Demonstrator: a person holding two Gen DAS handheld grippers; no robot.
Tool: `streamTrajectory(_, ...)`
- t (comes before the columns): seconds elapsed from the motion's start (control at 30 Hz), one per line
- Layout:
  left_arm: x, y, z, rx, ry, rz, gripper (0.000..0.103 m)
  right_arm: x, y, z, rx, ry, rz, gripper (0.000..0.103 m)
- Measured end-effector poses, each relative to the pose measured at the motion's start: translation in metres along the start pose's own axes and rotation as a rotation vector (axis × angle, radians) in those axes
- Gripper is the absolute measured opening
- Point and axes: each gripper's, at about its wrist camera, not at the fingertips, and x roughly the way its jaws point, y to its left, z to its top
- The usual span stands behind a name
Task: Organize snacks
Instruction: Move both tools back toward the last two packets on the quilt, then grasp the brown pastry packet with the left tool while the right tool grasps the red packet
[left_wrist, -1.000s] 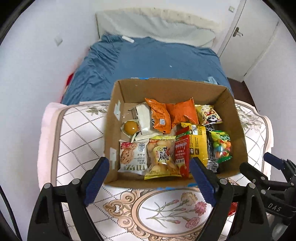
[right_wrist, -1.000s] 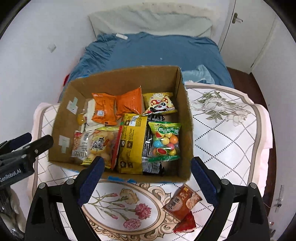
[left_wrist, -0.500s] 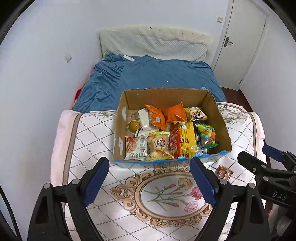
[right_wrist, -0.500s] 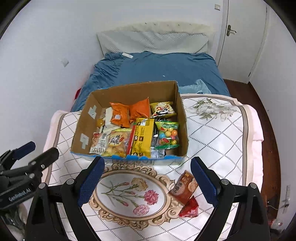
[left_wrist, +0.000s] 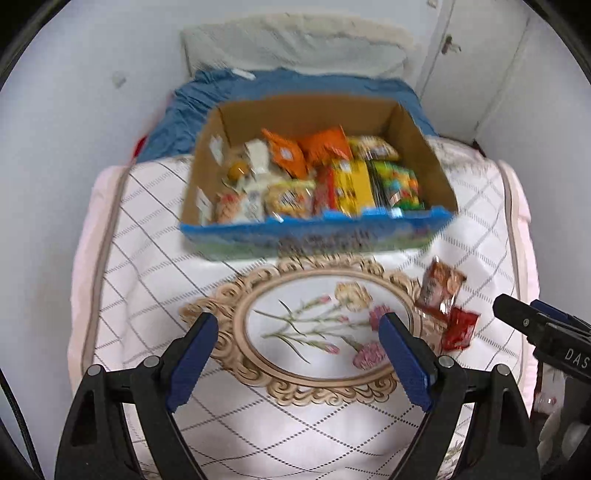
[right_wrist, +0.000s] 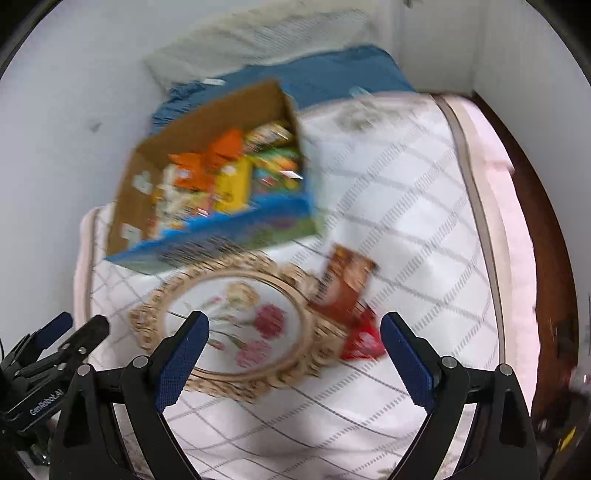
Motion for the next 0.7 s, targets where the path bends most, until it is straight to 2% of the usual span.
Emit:
streamTrajectory(0.2, 0.047, -0.037, -0.003, 0.060, 0.084, 0.004, 0.089, 0.049, -0.059, -0.012, 0.137, 0.092, -0.037, 0.096)
streamTrajectory(0.43, 0.085, -0.072, 0.009, 0.141, 0.139, 0.027, 0.089, 0.099, -0.073, -0.017, 0.166, 0.162, -0.034, 0.095)
streamTrajectory(0.47, 0.088, -0.076, 0.011, 0.152, 0.142, 0.033, 0.089, 0.107, -0.072, -0.019, 0.159, 0.174, -0.032, 0.089)
streamTrajectory(0.53, 0.095, -0.082, 0.013, 0.170, 0.152, 0.036, 0.089, 0.120, -0.072, -0.023, 0.147, 0.200, -0.045, 0.064)
streamTrajectory(0.57, 0.098, -0.086, 0.015, 0.178, 0.154, 0.035, 0.089, 0.123, -0.073, -0.026, 0.150, 0.202, -0.044, 0.046)
streamTrajectory(0.7, 0.109, -0.103, 0.020, 0.204, 0.181, -0.005, 0.089, 0.114, -0.082, -0.030, 0.151, 0.157, -0.042, 0.045)
